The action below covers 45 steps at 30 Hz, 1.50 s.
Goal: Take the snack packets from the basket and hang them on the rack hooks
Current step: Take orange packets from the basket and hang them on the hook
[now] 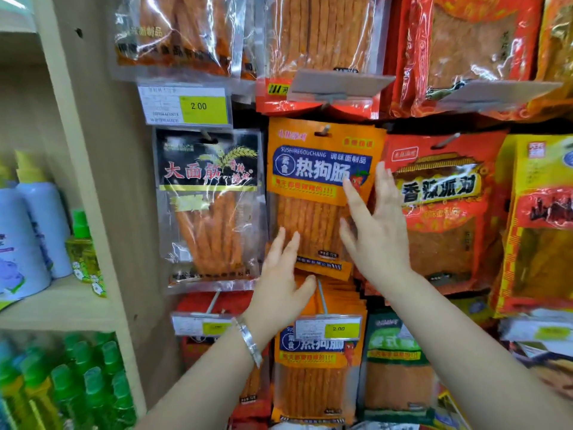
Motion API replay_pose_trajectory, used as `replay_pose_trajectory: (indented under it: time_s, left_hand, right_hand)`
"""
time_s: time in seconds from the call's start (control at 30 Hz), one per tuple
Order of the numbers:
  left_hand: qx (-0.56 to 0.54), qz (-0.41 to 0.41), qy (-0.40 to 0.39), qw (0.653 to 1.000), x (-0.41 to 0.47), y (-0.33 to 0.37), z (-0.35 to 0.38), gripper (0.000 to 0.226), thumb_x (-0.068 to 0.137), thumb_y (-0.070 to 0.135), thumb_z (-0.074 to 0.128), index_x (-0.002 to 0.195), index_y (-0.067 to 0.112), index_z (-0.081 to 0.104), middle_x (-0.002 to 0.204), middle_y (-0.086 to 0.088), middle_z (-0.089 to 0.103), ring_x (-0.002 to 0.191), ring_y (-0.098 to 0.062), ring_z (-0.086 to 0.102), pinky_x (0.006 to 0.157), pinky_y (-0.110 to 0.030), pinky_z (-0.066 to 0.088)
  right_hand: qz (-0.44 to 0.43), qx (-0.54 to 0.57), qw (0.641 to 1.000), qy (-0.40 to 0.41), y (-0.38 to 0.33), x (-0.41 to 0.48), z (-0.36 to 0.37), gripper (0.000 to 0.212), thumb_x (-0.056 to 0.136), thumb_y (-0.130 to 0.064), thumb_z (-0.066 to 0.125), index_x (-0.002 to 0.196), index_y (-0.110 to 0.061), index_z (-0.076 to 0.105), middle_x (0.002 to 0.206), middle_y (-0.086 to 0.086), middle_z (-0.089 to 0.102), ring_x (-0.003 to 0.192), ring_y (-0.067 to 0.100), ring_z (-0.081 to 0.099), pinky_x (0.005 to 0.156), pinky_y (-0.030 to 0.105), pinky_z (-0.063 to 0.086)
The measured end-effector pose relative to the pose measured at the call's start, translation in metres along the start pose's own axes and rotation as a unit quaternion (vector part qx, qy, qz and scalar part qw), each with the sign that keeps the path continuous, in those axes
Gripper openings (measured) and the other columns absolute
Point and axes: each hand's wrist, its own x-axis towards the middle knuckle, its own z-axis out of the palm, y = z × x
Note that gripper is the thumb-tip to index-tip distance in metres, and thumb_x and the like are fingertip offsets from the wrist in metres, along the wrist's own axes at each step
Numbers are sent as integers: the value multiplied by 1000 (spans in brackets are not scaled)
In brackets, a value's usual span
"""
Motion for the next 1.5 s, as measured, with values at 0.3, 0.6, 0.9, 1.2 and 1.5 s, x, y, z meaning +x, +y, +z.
replay_pose_trajectory:
  time_s: [0.3,0.6,0.9,1.2,1.5]
  left_hand:
    - [30,-47,-21,998,26,6,6,85,88,38,56,152,22,3,157,-1,-23,145,-31,1,113,-45,19]
    - [19,-60,-72,995,32,17,6,76,90,35,57,151,15,16,158,-8,-18,145,-33,9,113,-39,22]
    - [-61,13,-50,997,-37,16,-15,52,91,23,57,140,21,40,136,5,41,114,-8,52,99,-31,44]
    - [-101,-174,-32,979,-240,-20,-13,37,84,1,62,115,22,59,99,8,54,89,-14,58,78,-4,40]
    - [-92,-415,-113,898,-450,-47,-52,14,82,1,54,84,11,64,84,-9,66,77,-15,61,76,-32,49]
  right_hand:
    - [-12,-154,966,-206,-7,18,19,59,91,-17,47,146,-6,29,156,17,18,145,27,17,116,42,10]
    - [14,-165,933,-320,-13,50,17,52,94,-23,41,144,-11,32,155,19,19,132,31,39,110,44,21]
    - [246,286,905,-196,-16,-21,-27,27,90,-17,56,116,-25,54,110,-4,58,85,10,56,76,27,42]
    - [450,382,760,-272,-55,-204,-87,19,92,-5,54,109,-12,57,87,2,57,73,14,57,64,19,46]
    - [570,348,606,-431,-163,-379,-142,15,91,5,51,94,-8,57,75,13,51,51,7,53,51,15,41]
